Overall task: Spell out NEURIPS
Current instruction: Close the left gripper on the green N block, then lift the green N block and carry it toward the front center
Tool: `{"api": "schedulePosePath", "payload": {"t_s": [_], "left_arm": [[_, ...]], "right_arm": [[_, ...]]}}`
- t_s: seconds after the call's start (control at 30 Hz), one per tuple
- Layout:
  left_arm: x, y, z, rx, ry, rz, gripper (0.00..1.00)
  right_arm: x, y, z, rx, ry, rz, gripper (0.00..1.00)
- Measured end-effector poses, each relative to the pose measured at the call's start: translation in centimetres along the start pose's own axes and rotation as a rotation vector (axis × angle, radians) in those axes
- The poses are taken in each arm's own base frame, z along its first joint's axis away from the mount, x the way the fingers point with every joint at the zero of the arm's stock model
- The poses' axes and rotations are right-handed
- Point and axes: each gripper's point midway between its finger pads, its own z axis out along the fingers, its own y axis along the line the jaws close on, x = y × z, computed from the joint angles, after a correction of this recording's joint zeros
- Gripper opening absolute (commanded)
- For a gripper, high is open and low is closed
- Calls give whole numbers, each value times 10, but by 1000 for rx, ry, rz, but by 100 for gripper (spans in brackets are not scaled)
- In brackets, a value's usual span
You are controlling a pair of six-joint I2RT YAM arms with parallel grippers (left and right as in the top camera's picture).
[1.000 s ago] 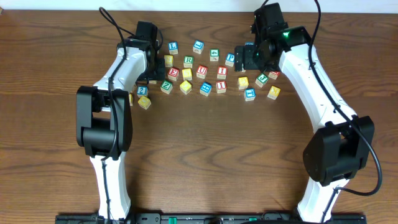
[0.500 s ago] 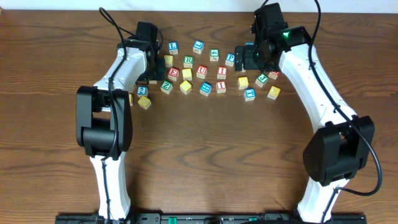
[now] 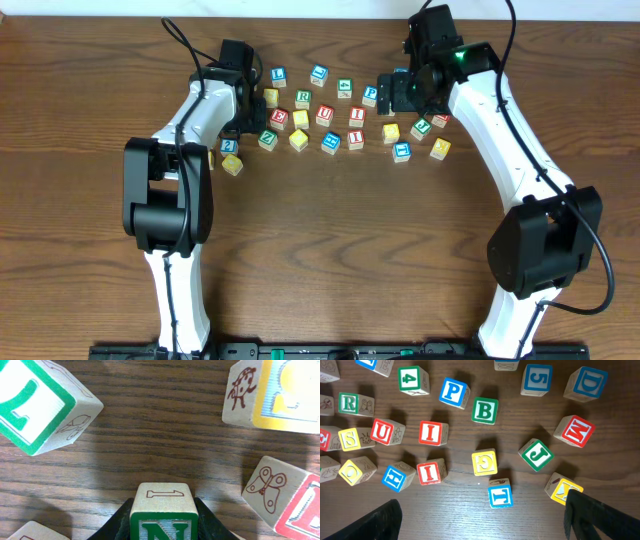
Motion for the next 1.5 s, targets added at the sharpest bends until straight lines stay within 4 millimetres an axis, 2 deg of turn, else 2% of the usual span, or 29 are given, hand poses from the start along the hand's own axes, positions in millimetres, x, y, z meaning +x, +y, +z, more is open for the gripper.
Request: {"api": "schedulePosePath", "payload": {"t_s": [0.23, 0.33, 0.43, 0.6, 0.73, 0.8, 0.87, 1.0, 1.13, 1.37, 1.5], "left_arm": [[1, 0, -4, 2, 3, 0, 27], [-2, 0, -21, 4, -14, -1, 25], [-9, -1, -54, 12, -62, -1, 25], [-16, -4, -139, 32, -185, 2, 25], [5, -9, -193, 45, -206, 3, 25], [21, -14, -211, 51, -189, 0, 25], [38, -18, -219, 51, -148, -4, 25], [64, -28, -217, 45, -57, -12, 25], [82, -40, -202, 43, 1, -21, 25], [126, -65, -144, 36, 89, -14, 25], [140, -72, -115, 44, 88, -11, 25]], "right_arm": [[0, 0, 0, 0, 0, 0, 99], [0, 0, 0, 0, 0, 0, 99], [0, 0, 0, 0, 0, 0, 99], [0, 0, 0, 0, 0, 0, 99], [0, 0, 0, 0, 0, 0, 99], [0, 0, 0, 0, 0, 0, 99], [0, 0, 0, 0, 0, 0, 99], [0, 0, 0, 0, 0, 0, 99], [0, 0, 0, 0, 0, 0, 99], [0, 0, 0, 0, 0, 0, 99], [0, 0, 0, 0, 0, 0, 99]]}}
